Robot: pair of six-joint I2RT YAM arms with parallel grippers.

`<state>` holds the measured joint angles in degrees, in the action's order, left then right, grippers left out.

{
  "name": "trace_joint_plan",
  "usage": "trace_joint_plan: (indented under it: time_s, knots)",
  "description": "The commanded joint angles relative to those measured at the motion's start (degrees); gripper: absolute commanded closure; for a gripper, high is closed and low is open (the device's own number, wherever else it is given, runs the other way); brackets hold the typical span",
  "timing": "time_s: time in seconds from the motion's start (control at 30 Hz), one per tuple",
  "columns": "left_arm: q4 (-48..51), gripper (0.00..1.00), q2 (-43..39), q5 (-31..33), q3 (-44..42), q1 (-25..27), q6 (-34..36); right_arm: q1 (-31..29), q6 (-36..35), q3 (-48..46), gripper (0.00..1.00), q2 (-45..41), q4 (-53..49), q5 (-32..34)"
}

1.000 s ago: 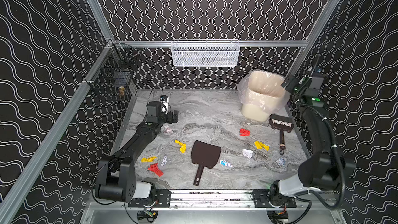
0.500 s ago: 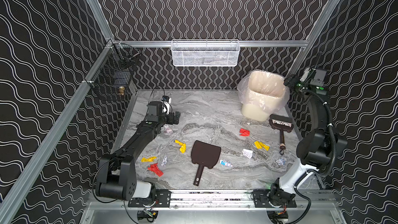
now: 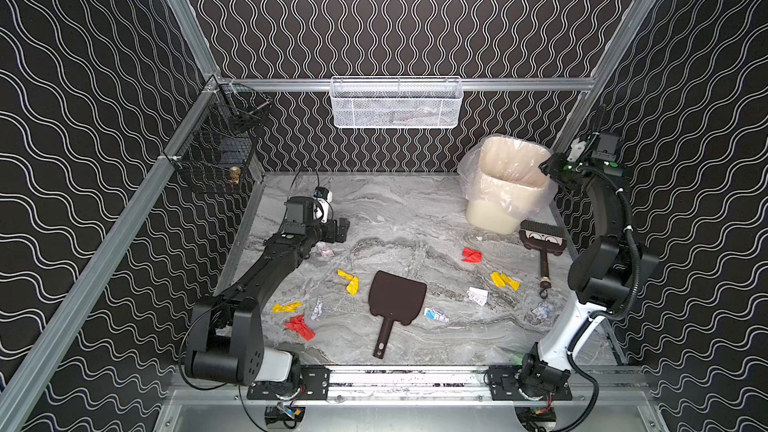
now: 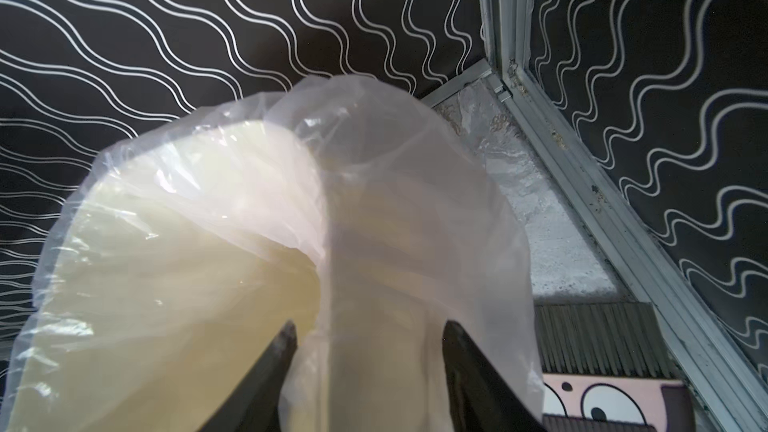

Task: Sweep away the paper scraps from the table
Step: 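Raise the right gripper to the bagged cream bin and grasp its rim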

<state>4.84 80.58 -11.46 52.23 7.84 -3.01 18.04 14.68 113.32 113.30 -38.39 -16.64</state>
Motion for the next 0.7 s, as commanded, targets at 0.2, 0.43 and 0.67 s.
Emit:
trace_joint_plan:
  time_s: [0.2, 0.43, 0.67]
  knots:
    - [1.2, 0.01, -0.2, -0.7, 0.8, 0.0, 0.5, -1.8, -5.1, 1.2, 0.52, 1.0, -5.5, -1.1]
    - [2.4, 0.01, -2.3, 1.5, -0.8, 0.0, 1.6, -4.1, -7.6, 1.3, 0.55, 1.0, -7.2, -0.8]
    - [3.8, 0.01, -4.3, 2.8, -1.8, 0.0, 2.6, -7.7, -9.5, 1.4, 0.58, 1.4, -8.1, -1.3]
